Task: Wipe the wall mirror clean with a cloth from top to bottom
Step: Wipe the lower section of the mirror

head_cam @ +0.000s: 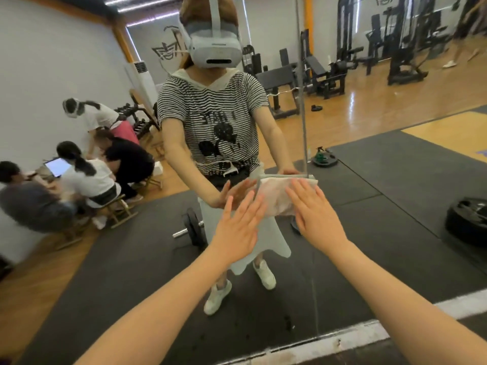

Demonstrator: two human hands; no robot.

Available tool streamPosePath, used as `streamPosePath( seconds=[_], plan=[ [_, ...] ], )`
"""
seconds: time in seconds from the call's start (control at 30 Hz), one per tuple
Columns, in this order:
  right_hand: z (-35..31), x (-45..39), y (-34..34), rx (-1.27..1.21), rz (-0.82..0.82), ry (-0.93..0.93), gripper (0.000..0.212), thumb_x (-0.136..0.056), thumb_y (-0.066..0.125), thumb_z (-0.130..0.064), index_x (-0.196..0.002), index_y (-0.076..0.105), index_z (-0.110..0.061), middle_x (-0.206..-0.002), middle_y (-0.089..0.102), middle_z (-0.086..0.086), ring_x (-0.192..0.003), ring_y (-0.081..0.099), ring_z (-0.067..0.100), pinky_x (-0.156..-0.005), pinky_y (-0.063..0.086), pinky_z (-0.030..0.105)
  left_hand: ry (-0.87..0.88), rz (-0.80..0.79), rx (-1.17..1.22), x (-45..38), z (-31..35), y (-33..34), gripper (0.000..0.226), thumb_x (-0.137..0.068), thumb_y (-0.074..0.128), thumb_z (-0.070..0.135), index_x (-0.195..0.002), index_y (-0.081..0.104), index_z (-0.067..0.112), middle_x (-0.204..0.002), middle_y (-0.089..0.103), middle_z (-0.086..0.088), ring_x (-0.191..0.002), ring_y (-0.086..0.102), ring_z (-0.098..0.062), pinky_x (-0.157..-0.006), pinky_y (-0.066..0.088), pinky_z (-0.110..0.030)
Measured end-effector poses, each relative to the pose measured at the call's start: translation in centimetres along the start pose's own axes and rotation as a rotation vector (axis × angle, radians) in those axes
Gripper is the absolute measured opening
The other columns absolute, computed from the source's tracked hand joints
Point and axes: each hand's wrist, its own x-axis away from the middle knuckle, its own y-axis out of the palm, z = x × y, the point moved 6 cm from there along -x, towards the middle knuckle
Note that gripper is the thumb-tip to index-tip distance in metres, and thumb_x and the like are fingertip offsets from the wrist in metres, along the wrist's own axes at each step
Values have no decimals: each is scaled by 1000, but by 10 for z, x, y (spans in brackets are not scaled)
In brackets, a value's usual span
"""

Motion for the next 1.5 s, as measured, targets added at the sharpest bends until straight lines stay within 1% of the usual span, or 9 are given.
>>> streamPosePath(
  seconds=[0.17, 0.33, 0.5, 0.63, 0.93, 1.13, 1.23, 1.33, 1.5],
  plan=[
    [-7, -5, 35, 156, 2, -12, 69, -88, 38, -29, -152, 16, -17, -154, 21, 13, -141, 19, 35, -113, 10, 53, -263, -76, -63, 69, -62, -10, 104, -69, 74, 44, -150, 17, 10, -155, 18, -13, -146, 3, -26, -113, -1, -57],
    [-11, -4, 55, 160, 116, 68, 75, -95, 36, -38, -155, -4, -18, -162, -14, 4, -149, -12, 26, -117, -10, 51, -476, -239, -76, 105, -110, 1, 122, -65, 77, 58, -153, 7, 11, -157, 11, -14, -147, -19, -27, -113, -7, -55],
    [-20, 7, 70, 101, 133, 237, 60, -103, 14, -45, -154, 1, -16, -155, 11, 20, -144, 7, 39, -114, -5, 55, -502, -316, -76, 102, -110, 22, 143, -49, 83, 66, -152, 4, 6, -156, 12, -19, -146, -19, -36, -111, -7, -59],
    [-26, 11, 74, 117, 183, 217, 75, -95, 33, -38, -155, -6, -13, -155, 9, 24, -144, 6, 41, -113, -5, 58, -526, -335, -47, 102, -112, 30, 146, -40, 85, 68, -147, 14, -1, -153, 15, -21, -145, -20, -38, -108, -4, -63],
    [-7, -15, 63, 338, 242, -463, 52, -107, 19, -29, -156, 8, -15, -164, -1, 2, -150, 1, 22, -118, 2, 46, -483, -278, 16, 102, -109, 30, 159, -43, 84, 68, -151, -13, 4, -156, -26, -19, -144, -22, -40, -107, -7, -65],
    [-15, -12, 72, 244, 342, -187, 55, -107, 18, -37, -156, 4, -17, -163, -6, 0, -150, -4, 22, -119, -5, 44, -472, -241, -18, 103, -109, 31, 160, -45, 82, 70, -150, -20, 4, -156, -27, -20, -143, -23, -40, -104, 7, -76],
    [-41, -17, 89, 98, 354, 36, 55, -106, 14, -35, -155, -1, -15, -163, -12, 2, -149, -10, 24, -117, -7, 51, -454, -219, 5, 102, -108, 32, 160, -44, 85, 65, -150, -19, 5, -156, -28, -19, -143, -24, -39, -108, -7, -68],
    [-90, -33, 105, 128, 313, -87, 56, -104, 18, -30, -154, -1, -14, -162, -9, 6, -149, -10, 26, -112, 8, 57, -460, -221, 17, 102, -109, 32, 159, -44, 86, 63, -150, -19, 6, -156, -29, -18, -143, -24, -39, -106, -10, -63],
    [-114, -38, 106, 268, 320, -255, 57, -104, 18, -31, -155, -1, -13, -163, -10, 4, -149, -11, 21, -118, -8, 46, -477, -243, -7, 102, -110, 32, 158, -45, 83, 66, -151, -17, 6, -156, -28, -17, -144, -24, -38, -108, -10, -62]
  ],
)
